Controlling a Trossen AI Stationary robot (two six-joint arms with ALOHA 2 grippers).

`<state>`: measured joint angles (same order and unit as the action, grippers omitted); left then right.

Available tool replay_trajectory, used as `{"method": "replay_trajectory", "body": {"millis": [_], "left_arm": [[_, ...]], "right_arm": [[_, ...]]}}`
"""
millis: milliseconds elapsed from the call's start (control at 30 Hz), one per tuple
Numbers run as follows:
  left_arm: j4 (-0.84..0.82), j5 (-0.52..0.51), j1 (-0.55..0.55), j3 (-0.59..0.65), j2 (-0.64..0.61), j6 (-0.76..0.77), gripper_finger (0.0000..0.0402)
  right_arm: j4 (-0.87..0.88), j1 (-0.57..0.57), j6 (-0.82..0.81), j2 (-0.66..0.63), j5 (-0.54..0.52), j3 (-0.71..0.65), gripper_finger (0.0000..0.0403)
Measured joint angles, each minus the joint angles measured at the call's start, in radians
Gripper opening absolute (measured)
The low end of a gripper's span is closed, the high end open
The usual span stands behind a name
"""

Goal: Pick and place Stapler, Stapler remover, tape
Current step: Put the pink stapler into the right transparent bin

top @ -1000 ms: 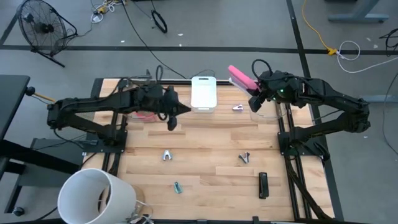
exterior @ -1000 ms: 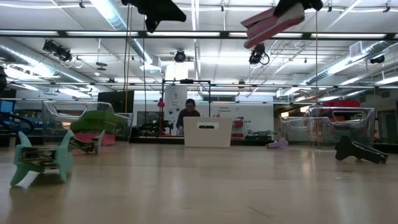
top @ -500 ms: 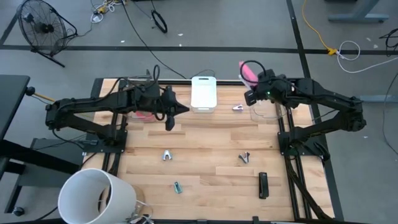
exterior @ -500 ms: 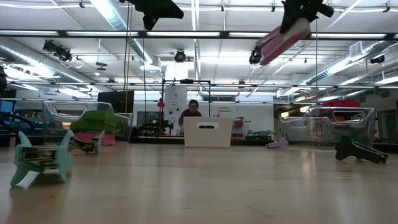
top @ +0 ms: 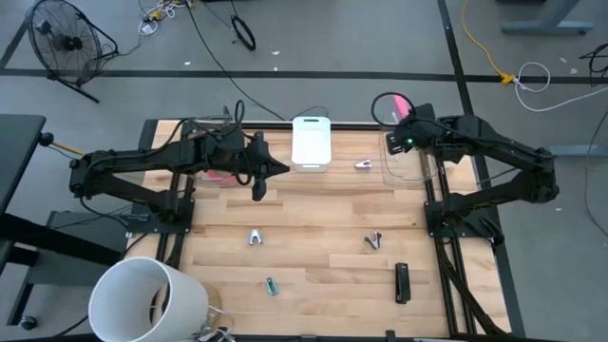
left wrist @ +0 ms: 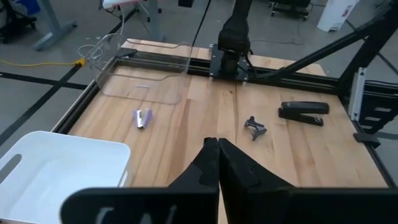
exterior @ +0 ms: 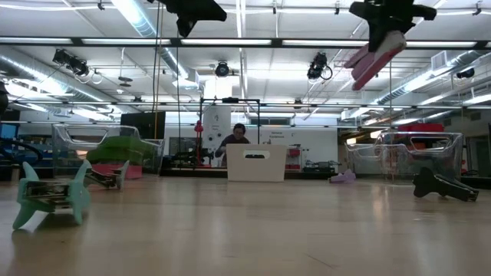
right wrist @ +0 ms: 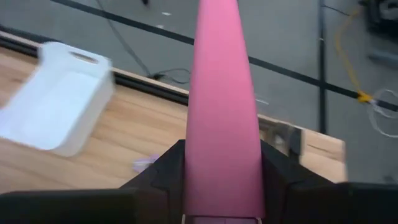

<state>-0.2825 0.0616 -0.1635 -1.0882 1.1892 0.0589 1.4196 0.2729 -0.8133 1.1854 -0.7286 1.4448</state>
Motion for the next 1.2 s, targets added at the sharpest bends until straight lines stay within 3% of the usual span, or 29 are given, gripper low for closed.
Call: {"method": "replay_trajectory", "body": {"millis": [167,333,600,1200], "left_arm": [[0.000,0.015,0.000,0.000,0.000,0.002,0.0000],[0.001,0.014,0.000,0.000,0.001,0.003,0.0000],[0.001,0.015,0.000,0.000,0.001,0.005,0.0000],[0.001,0.014,0.000,0.000,0.001,0.009,0.0000]], "right_arm": [[0.032,0.049,-0.002,-0.004,-0.001,-0.026,0.0133],[-0.006,0.102,-0.033,-0.039,0.007,-0.159,0.0133],[-0.199,0.187,-0.027,-0.101,0.042,-0.377,0.0133],[-0.551,0.407,0.079,-0.153,0.188,-0.722,0.0133]]}}
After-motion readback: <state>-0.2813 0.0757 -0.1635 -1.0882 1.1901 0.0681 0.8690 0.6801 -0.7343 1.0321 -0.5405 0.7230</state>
